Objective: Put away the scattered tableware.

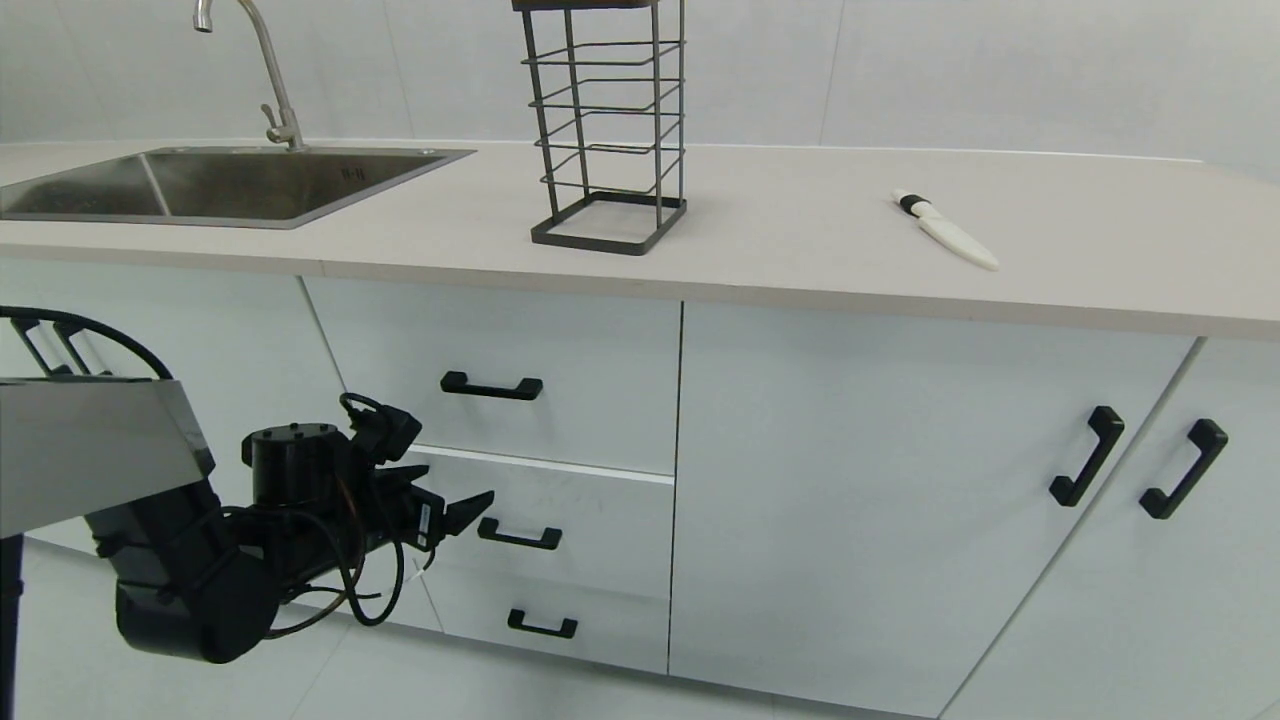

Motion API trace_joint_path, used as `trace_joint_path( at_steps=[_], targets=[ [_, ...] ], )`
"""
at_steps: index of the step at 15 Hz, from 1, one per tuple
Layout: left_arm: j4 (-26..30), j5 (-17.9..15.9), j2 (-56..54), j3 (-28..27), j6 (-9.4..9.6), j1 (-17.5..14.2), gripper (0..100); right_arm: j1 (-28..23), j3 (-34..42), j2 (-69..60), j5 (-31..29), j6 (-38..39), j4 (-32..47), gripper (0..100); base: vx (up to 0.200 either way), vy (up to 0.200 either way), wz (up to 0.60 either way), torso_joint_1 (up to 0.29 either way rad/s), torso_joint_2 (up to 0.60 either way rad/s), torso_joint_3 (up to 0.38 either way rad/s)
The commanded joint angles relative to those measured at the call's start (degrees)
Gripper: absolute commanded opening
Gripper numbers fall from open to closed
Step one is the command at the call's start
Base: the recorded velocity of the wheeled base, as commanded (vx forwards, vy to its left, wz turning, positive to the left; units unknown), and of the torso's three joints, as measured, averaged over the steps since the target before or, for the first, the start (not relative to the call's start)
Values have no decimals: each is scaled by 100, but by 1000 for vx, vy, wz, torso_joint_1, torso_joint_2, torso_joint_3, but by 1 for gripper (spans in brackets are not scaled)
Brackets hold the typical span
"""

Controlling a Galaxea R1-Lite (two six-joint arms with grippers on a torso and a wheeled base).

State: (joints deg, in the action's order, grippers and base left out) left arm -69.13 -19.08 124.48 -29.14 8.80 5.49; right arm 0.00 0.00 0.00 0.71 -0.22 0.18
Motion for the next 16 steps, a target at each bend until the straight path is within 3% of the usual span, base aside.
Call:
trace_joint_path(
  at_steps=[1, 2, 4, 7, 11, 13, 14, 16],
  targets=[
    [-127, 1, 164, 22, -1, 23, 100, 0, 0, 9, 0, -4, -1, 100, 0, 0, 0, 0, 0, 0],
    [-127, 1, 164, 22, -1, 23, 100, 0, 0, 9, 0, -4, -1, 100, 0, 0, 0, 0, 0, 0],
    [-768, -8, -336, 874, -54, 40, 100, 0, 0, 9, 0, -4, -1, 100, 0, 0, 0, 0, 0, 0],
    [-865, -52, -1409, 1683, -107, 5, 100, 0, 0, 9, 0, -4, -1, 100, 0, 0, 0, 0, 0, 0],
    [-795, -87, -4274, 2887, -107, -48, 100, 0, 0, 9, 8, -4, -1, 100, 0, 0, 0, 0, 0, 0],
    [-144, -52, -5838, 2914, -221, -188, 100, 0, 0, 9, 0, -13, -1, 100, 0, 0, 0, 0, 0, 0],
    [286, -35, -6726, 2914, -406, -294, 100, 0, 0, 9, 0, -13, -1, 100, 0, 0, 0, 0, 0, 0],
    [1622, -17, -8203, 2914, -511, -426, 100, 0, 0, 9, 8, -13, -1, 100, 0, 0, 0, 0, 0, 0]
  ],
)
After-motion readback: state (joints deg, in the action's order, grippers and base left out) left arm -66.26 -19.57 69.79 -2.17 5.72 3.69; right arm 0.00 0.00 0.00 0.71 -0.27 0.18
